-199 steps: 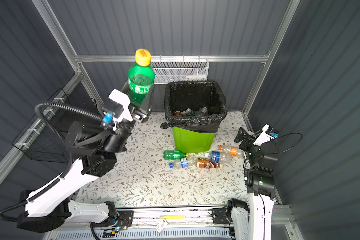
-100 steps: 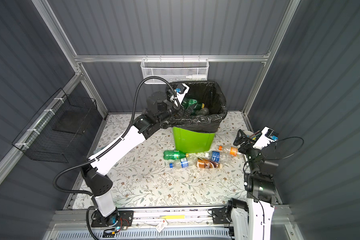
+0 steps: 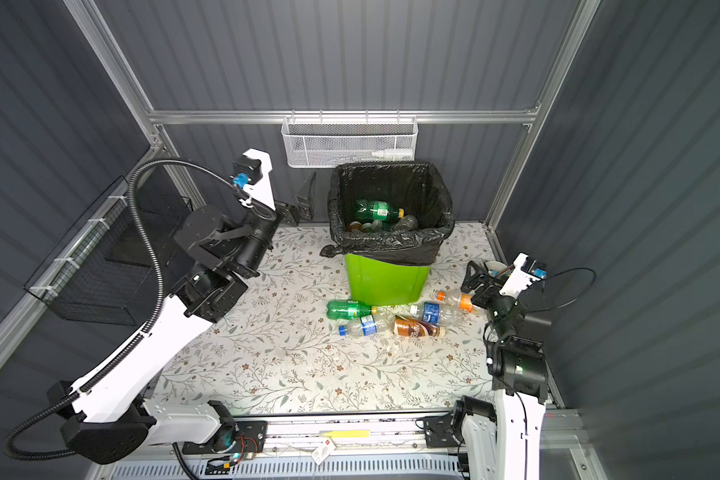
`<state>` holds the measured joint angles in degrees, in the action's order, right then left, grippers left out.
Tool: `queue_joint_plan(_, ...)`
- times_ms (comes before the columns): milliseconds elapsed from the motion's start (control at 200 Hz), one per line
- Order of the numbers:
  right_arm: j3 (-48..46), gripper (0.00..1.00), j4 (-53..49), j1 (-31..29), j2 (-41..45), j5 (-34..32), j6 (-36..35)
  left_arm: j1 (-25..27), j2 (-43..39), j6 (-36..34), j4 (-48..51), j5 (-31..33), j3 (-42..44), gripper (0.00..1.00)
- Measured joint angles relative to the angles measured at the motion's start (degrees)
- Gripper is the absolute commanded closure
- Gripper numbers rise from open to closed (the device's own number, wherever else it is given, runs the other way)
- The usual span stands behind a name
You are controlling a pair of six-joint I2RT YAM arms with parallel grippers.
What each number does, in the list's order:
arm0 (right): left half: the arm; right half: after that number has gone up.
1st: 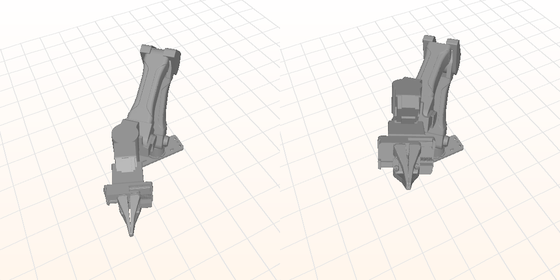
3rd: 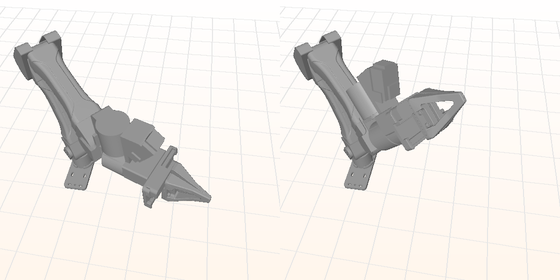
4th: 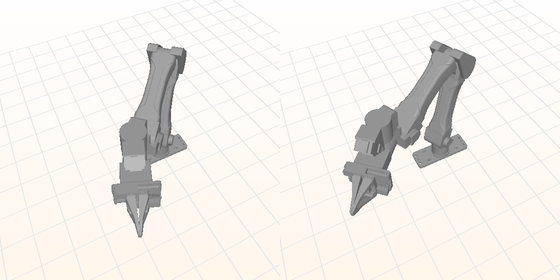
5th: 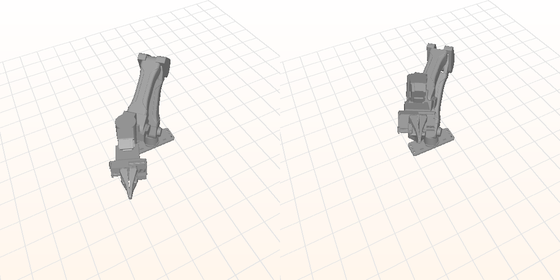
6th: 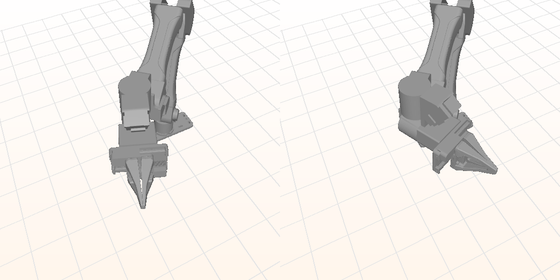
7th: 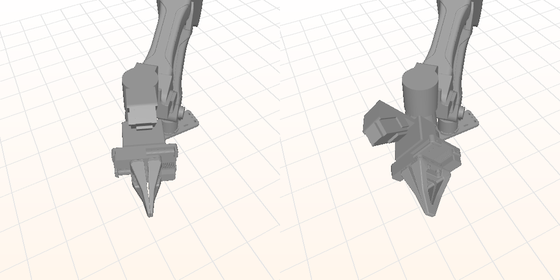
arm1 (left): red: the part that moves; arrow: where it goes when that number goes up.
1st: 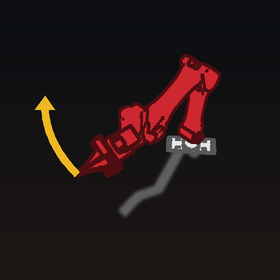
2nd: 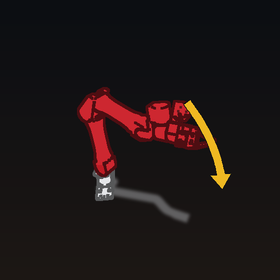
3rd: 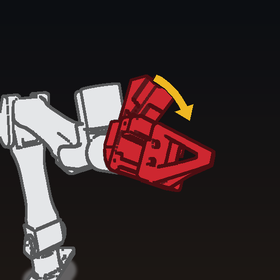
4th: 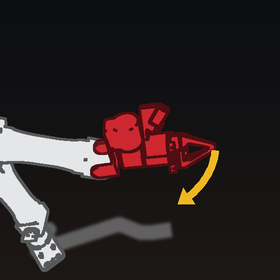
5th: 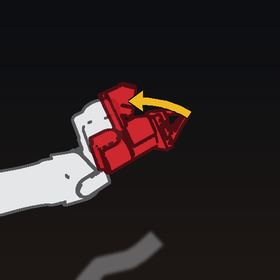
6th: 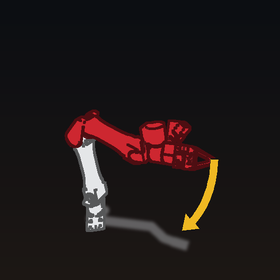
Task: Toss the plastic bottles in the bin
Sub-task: 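Lower the right gripper onto the clear blue-cap bottle while the left arm withdraws, then close the right gripper on the blue-cap bottle and lift it high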
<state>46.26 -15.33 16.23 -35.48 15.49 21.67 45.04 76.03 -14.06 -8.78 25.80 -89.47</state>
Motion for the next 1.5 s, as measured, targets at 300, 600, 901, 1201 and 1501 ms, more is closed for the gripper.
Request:
queue_joint_plan(300, -0.2, 0.01, -1.6, -18.2, -0.6, -5.7, -10.7, -11.5, -0.6, 10.2, 9.7, 4.7, 15.3, 0.00)
queue_joint_plan(600, -1.4, 0.01, -4.2, -48.6, -13.0, -23.1, -25.4, -21.6, -0.9, 25.3, 16.9, 2.3, 32.9, 0.00)
queue_joint_plan(901, 3.3, 0.01, -8.5, -63.8, -37.1, -30.1, -38.6, -23.3, -0.9, 31.8, 18.2, -1.5, 37.3, 0.00)
queue_joint_plan(1201, 9.4, 0.05, -11.2, -65.8, -52.7, -30.7, -45.9, -23.4, -0.9, 32.6, 18.2, -3.5, 37.8, 0.00)
queue_joint_plan(1501, 14.2, 0.16, -12.7, -65.9, -60.3, -28.8, -49.0, -23.4, -0.9, 32.6, 18.2, -3.6, 39.0, 0.00)
